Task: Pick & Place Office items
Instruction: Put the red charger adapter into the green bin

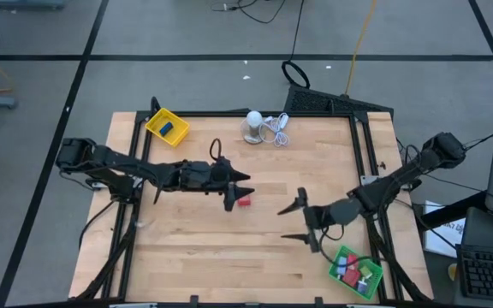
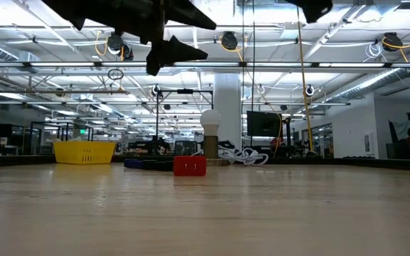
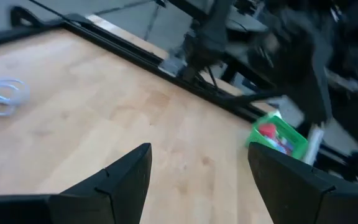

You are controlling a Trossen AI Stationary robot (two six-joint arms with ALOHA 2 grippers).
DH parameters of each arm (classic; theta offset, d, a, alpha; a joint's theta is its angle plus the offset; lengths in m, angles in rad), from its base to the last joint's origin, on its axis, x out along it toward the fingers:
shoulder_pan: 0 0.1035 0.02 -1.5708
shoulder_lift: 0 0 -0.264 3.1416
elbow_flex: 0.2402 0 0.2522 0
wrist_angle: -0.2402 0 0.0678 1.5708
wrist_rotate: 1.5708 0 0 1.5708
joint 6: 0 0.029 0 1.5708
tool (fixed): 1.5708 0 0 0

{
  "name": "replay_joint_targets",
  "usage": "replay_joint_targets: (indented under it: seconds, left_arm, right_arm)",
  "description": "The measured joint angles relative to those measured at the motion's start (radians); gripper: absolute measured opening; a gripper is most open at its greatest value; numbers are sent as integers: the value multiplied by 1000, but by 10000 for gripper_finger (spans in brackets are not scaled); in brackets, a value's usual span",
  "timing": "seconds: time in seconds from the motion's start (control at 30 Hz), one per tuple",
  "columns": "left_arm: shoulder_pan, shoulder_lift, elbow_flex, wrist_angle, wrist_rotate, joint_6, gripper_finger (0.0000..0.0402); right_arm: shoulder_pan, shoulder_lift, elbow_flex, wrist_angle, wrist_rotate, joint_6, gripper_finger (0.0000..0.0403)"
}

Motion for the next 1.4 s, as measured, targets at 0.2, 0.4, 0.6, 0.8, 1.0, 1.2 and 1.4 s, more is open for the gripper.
replay_joint_targets:
  seconds: [0.2,0.4,0.6,0.8,1.0,1.2,1.4]
  left_arm:
    - [-82,46,0,-37,-30,-34,271]
    - [-118,154,48,-289,-153,-202,271]
    - [-67,263,173,-523,-116,-405,271]
    - [-40,364,272,-565,-110,-381,271]
    - [-19,431,338,-590,-2,-380,271]
    - [-17,420,351,-672,173,-337,271]
    - [-17,339,348,-939,183,-373,271]
  right_arm:
    - [-27,0,0,58,-3,-48,297]
    - [-27,0,0,50,-3,-53,297]
    - [-27,0,0,57,-1,-53,297]
    - [-27,0,0,49,-1,-51,297]
    - [-27,0,-22,61,-2,-50,297]
    - [-27,0,-44,74,-2,-41,297]
    - [-27,0,-45,89,0,-41,297]
